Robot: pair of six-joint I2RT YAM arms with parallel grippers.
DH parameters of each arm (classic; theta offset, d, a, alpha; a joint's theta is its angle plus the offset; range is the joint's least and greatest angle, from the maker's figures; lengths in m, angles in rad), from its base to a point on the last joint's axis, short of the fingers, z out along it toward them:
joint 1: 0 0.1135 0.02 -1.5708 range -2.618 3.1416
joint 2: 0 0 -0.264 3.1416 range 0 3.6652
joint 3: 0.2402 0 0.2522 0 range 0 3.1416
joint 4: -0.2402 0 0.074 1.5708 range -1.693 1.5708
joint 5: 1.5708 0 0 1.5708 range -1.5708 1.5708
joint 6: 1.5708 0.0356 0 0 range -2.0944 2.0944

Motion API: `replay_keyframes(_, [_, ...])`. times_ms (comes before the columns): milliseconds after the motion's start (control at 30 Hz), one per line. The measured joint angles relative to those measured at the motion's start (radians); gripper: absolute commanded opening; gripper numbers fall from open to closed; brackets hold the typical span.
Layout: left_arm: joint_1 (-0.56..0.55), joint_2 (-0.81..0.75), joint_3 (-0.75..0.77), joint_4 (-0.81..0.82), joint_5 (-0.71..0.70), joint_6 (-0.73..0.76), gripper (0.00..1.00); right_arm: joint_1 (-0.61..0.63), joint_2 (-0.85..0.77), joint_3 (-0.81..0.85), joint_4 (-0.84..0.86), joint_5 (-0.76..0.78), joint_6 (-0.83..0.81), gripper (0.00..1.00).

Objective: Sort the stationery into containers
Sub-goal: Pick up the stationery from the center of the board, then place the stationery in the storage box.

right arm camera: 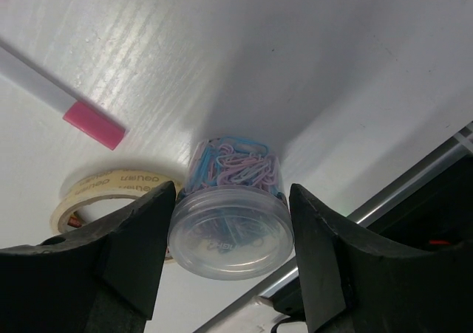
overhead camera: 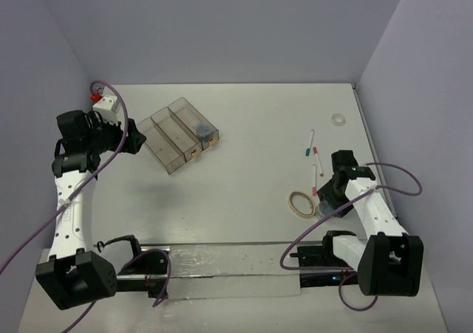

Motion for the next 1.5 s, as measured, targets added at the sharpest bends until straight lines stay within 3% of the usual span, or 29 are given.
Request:
replay_keyframes(133, [0.001,0.000,0.000,0.000,0.000,0.000,0.90,0.000,-0.049,0.013,-0.005,0.007,-0.009,0.25])
replay_keyframes(267, [0.002,0.000,0.000,0.000,0.000,0.000,0.90,0.000,-0.075,0.046,-0.013,0.006,-0.029,0.08])
replay_keyframes(333, [0.005,0.000,0.000,0.000,0.000,0.001,0.91,0.000,-0.072,0.084,-0.023,-0.004,-0.049,0.04])
replay_keyframes(600, [0.012,0.003,0.000,0.000,-0.001,0.011,0.91,0.096,0.041,0.478,-0.043,-0.030,-0.148,0.00])
replay_keyframes(767, [0.020,0.034,0.012,-0.005,-0.009,0.016,0.90,0.276,0.281,0.846,-0.043,-0.015,-0.223,0.00])
replay_keyframes(933, [0.024,0.087,0.026,0.005,-0.034,-0.008,0.84,0.489,0.662,1.304,-0.033,0.001,-0.314,0.00])
replay_keyframes(1100, [0.028,0.207,0.058,0.080,-0.089,-0.103,0.77,0.621,1.016,1.736,-0.019,-0.050,-0.366,0.00])
replay_keyframes(1167, [0.028,0.275,0.076,0.113,-0.113,-0.152,0.77,0.658,1.106,1.805,0.034,-0.075,-0.365,0.00])
replay_keyframes(1367, [0.028,0.416,0.094,0.176,-0.174,-0.248,0.74,0.720,1.200,1.770,0.195,-0.121,-0.298,0.00])
replay_keyframes(1500, [0.024,0.481,0.112,0.186,-0.207,-0.280,0.73,0.748,1.335,1.917,0.309,-0.127,-0.255,0.00])
